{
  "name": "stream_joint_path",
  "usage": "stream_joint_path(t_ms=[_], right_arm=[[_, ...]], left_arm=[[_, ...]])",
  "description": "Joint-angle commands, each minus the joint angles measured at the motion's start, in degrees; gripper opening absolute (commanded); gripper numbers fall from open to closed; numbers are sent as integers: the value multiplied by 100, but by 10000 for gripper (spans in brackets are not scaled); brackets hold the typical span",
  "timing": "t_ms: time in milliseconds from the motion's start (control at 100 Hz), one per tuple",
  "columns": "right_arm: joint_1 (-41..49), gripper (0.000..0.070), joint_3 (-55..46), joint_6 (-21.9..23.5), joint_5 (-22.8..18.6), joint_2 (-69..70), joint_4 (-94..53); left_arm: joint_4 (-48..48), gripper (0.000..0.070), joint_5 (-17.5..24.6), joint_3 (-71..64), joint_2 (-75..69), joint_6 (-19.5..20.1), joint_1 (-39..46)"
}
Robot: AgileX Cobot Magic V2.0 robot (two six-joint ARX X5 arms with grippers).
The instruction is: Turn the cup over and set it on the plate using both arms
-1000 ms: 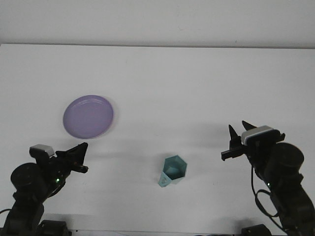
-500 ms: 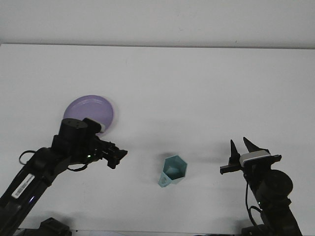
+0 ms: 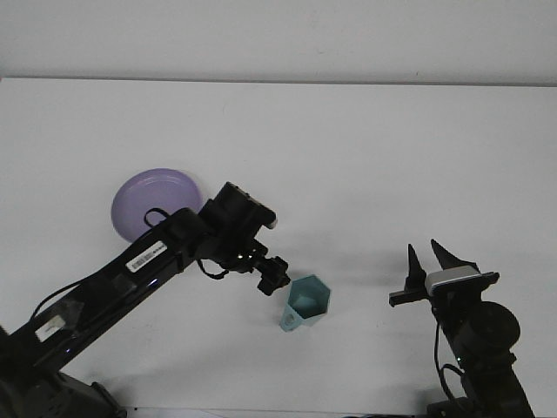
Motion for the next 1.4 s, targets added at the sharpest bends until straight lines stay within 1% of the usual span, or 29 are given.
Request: stream_joint_path(t_ms=[0,390,540,610,670,700,720,750,810,840,910,1030,1200,1390], right_arm=[[4,280,20,79,-2,2,87],[4,280,20,79,-2,0,87],[4,279,20,79,-2,0,87],[4,279,20,81,-2,0,87],[4,280,20,81,-4,0,87],[4,280,20,81,-2,0,87],[4,280,20,81,-2,0,87],[4,279,20,81,-2,0,87],[4,280,20,79,-2,0,87],[4,280,20,79,-2,0,87],[4,279,20,79,-2,0,87],[4,280,20,79,-2,0,85],[4,280,20,79,-2,0,85],[4,280,20,79,-2,0,83]], left_arm=[[-48,429,-39,168,280,72,-136],[186,425,-52,175,1106,66,-496],[269,421,-214,175,1346,68,-640],[256,402,-275,175,1447,68,-706],[262,343,-302,175,1519,72,-748],[271,305,-302,175,1539,87,-754],[282,267,-308,175,1554,125,-761],[299,193,-345,175,1565,168,-772],[339,0,-450,175,1567,179,-796],[352,17,-455,177,1567,179,-802],[328,13,-457,188,1565,179,-802],[247,14,-614,245,1565,179,-787],[0,14,-686,546,1550,212,-734],[-483,14,-946,1150,1460,442,-490]])
